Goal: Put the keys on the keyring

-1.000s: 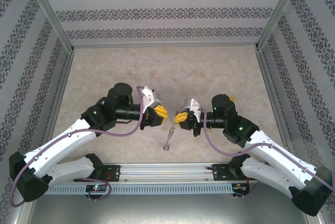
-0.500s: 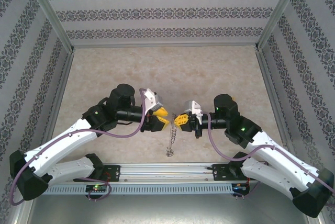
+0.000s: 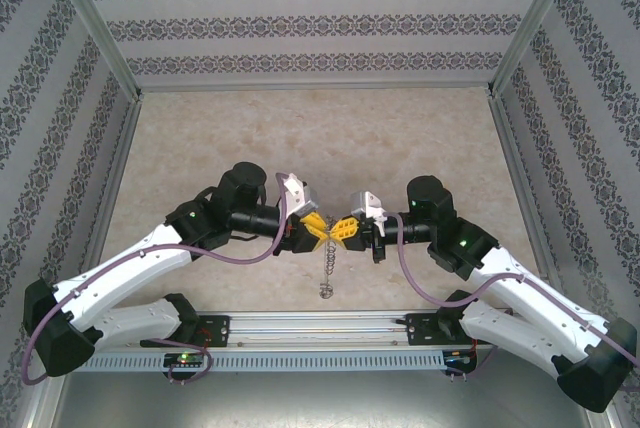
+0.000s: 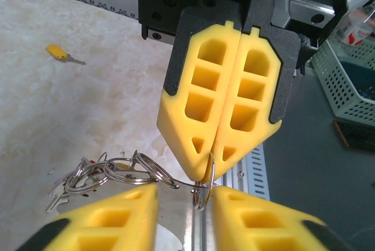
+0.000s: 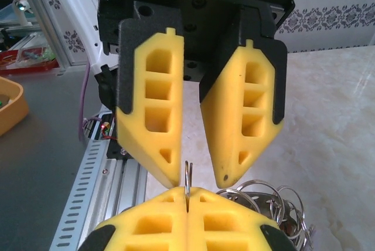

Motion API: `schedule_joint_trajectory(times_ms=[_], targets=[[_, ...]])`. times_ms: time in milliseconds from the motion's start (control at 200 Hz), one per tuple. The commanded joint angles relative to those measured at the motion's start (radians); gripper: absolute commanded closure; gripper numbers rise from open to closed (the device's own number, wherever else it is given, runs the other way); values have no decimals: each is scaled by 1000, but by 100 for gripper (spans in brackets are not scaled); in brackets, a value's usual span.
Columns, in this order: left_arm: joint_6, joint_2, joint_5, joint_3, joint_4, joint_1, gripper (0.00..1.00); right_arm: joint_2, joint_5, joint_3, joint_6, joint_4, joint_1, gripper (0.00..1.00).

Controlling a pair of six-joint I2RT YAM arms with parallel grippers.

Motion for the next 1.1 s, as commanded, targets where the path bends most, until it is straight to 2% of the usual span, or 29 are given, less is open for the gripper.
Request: schedule_joint_trajectory(times_ms=[0,285,360,829,859,969,1094], targets=[[17,11,2,28,31,-19,77,-10,-39,40,-23,17,6,100],[29,31,-10,39,28,-27,84,-10,-52,42,-24,14,6,100],[32,29,-7,40,30,-27,100,-10,-53,42,-25,10,6,100],[72,-27,-34,8,52,-27,100,-29,2,30,-38,-9,14,100],[76,-30,-29,7,53,-27,100,-33,15,26,-37,-7,14,95],[85,-32,-47,2,55,-25,100,-53,65,13,-5,12,15,65],[76,-39,-104,-13,79,-18,100,-79,121,2,29,9,17,54]])
